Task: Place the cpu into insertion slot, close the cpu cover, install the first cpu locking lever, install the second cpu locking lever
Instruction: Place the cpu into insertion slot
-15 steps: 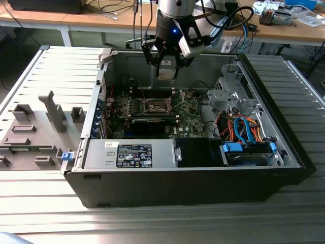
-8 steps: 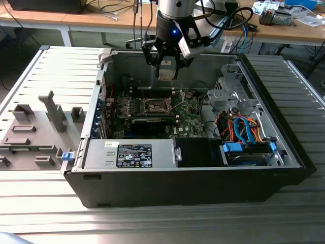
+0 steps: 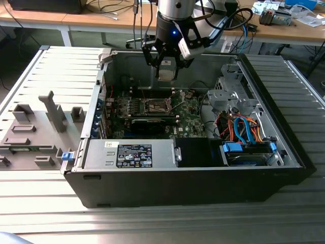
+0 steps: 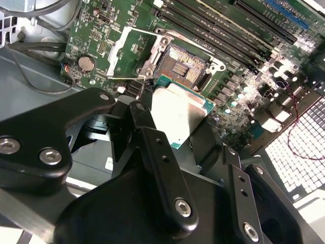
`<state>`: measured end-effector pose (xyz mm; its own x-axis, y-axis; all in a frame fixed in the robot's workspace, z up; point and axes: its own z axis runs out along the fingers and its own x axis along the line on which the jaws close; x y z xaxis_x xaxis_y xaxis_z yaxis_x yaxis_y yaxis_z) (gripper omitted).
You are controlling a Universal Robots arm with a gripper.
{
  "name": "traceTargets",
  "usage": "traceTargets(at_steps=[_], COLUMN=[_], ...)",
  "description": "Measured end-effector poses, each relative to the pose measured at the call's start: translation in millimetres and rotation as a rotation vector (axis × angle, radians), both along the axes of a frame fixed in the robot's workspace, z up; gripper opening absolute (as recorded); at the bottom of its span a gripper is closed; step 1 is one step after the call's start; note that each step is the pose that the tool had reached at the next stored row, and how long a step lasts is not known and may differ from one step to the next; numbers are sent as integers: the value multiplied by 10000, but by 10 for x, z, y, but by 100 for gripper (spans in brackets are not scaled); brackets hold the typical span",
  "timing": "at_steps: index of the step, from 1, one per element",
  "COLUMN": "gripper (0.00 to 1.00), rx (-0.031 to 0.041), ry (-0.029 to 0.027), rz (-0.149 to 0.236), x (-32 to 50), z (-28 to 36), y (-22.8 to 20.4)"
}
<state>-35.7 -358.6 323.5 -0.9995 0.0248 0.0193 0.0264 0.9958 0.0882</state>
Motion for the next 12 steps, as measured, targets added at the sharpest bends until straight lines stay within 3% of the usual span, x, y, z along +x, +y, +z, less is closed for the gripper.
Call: traceTargets(at_steps=[12], gripper=[54], rx=[-1], ry=[0], rz=[0], x=[0], z=[-24], y=[0])
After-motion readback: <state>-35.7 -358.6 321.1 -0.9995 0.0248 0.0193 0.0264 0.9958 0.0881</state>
